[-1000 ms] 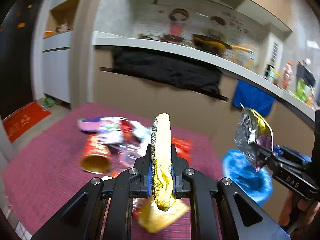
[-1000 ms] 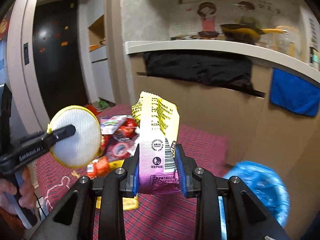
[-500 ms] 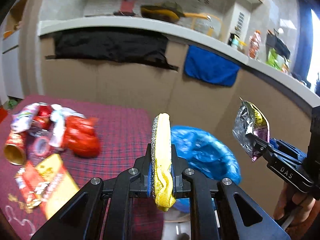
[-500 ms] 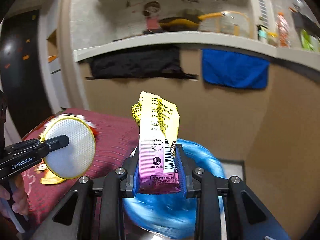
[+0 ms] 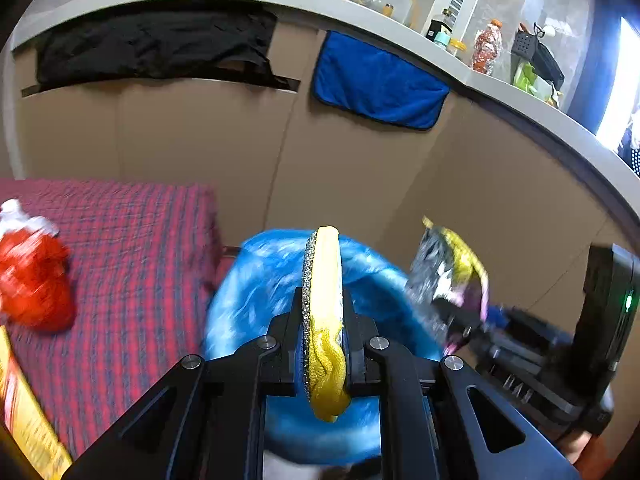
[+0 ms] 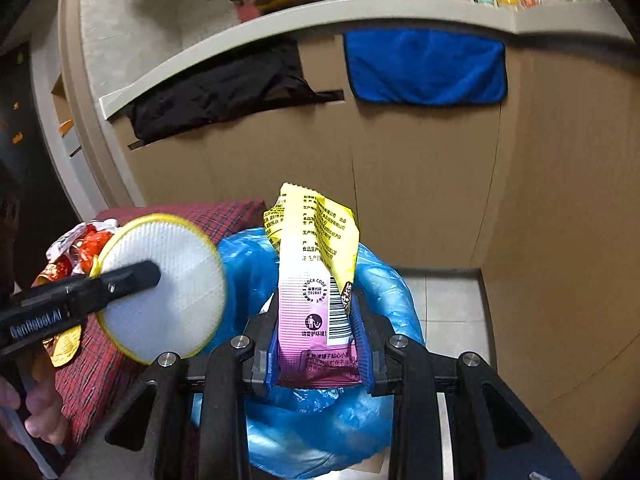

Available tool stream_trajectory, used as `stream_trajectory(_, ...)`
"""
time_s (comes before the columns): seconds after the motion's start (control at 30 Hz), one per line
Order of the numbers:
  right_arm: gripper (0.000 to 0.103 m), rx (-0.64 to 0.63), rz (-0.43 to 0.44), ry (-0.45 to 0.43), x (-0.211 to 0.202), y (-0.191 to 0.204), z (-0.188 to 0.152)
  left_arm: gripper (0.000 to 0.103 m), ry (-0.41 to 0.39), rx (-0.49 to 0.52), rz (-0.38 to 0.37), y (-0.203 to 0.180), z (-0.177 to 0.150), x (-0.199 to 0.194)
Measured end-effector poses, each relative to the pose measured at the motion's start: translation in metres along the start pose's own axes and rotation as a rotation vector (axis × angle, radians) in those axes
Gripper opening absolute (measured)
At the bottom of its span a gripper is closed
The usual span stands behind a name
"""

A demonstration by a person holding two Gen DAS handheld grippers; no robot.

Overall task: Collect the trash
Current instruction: 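Carry the sponge and snack bag over the blue bin and open both tools, then move both open tools back over the table toward the wrappers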

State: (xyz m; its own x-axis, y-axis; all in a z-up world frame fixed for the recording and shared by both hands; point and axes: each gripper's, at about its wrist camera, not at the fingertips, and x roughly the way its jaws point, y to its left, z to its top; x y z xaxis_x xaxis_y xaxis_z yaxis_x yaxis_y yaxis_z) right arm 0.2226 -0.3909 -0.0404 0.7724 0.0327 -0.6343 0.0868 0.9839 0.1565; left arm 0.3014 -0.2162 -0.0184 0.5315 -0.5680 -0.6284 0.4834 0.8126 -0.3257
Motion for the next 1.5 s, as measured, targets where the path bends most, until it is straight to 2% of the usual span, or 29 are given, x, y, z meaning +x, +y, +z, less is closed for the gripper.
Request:
stream_trajectory(0.07, 0.028, 0.010, 0.003, 0.013, 0.007, -0.004, 0.000, 0.014, 0.015, -0.002, -0.017, 0.000, 0.009, 0.014)
stream_trajectory(0.17, 0.028, 0.035, 0.015, 0.038, 0.018, -0.011, -0.003, 0.014, 0.081, -0.005, 0.032, 0.003, 0.014, 0.043)
stream_trajectory(0.3, 0.029, 0.052, 0.032, 0.080, 0.033, -0.016, -0.013, 0.014, 0.180, -0.016, 0.101, 0.018, -0.004, 0.067)
stream_trajectory(0.43, 0.033, 0.048, 0.039, 0.096, 0.039, -0.019, -0.020, 0.016, 0.198, -0.022, 0.151, 0.031, -0.019, 0.070)
stream_trajectory(0.57, 0.038, -0.010, 0.009, 0.107, 0.041, -0.010, -0.022, 0.017, 0.238, -0.031, 0.100, 0.038, -0.029, 0.069)
stream_trajectory(0.6, 0.038, -0.024, 0.006, 0.105, 0.040, -0.007, -0.021, 0.021, 0.237, -0.036, 0.094, 0.038, -0.029, 0.065)
stream_trajectory(0.67, 0.038, -0.038, 0.009, 0.085, 0.033, -0.003, -0.019, 0.034, 0.207, -0.049, 0.088, 0.039, -0.029, 0.050)
stream_trajectory(0.7, 0.038, -0.038, 0.016, 0.075, 0.029, -0.001, -0.018, 0.047, 0.179, -0.053, 0.092, 0.040, -0.025, 0.040)
stream_trajectory(0.73, 0.042, -0.034, 0.024, 0.064, 0.024, 0.001, -0.015, 0.054, 0.152, -0.054, 0.092, 0.040, -0.022, 0.031)
stream_trajectory(0.83, 0.050, -0.019, 0.005, 0.018, 0.008, 0.003, -0.008, 0.059, 0.092, -0.065, 0.095, 0.041, -0.013, 0.009)
stream_trajectory(1.0, 0.051, -0.005, -0.028, -0.013, -0.010, 0.007, -0.004, 0.075, -0.006, -0.046, 0.167, 0.052, -0.011, -0.028)
stream_trajectory(1.13, 0.051, -0.003, -0.030, -0.009, -0.020, 0.022, -0.006, 0.076, -0.014, -0.036, 0.176, 0.065, -0.019, -0.055)
stream_trajectory(1.27, 0.051, -0.029, 0.004, -0.012, -0.033, 0.055, -0.007, 0.076, -0.063, -0.051, 0.186, 0.087, -0.034, -0.093)
stream_trajectory(1.43, 0.051, -0.131, 0.092, -0.032, -0.046, 0.126, -0.010, 0.076, -0.146, -0.055, 0.294, 0.130, -0.052, -0.160)
stream_trajectory(1.5, 0.051, -0.179, 0.126, -0.034, -0.047, 0.153, -0.012, 0.076, -0.181, -0.061, 0.384, 0.155, -0.063, -0.189)
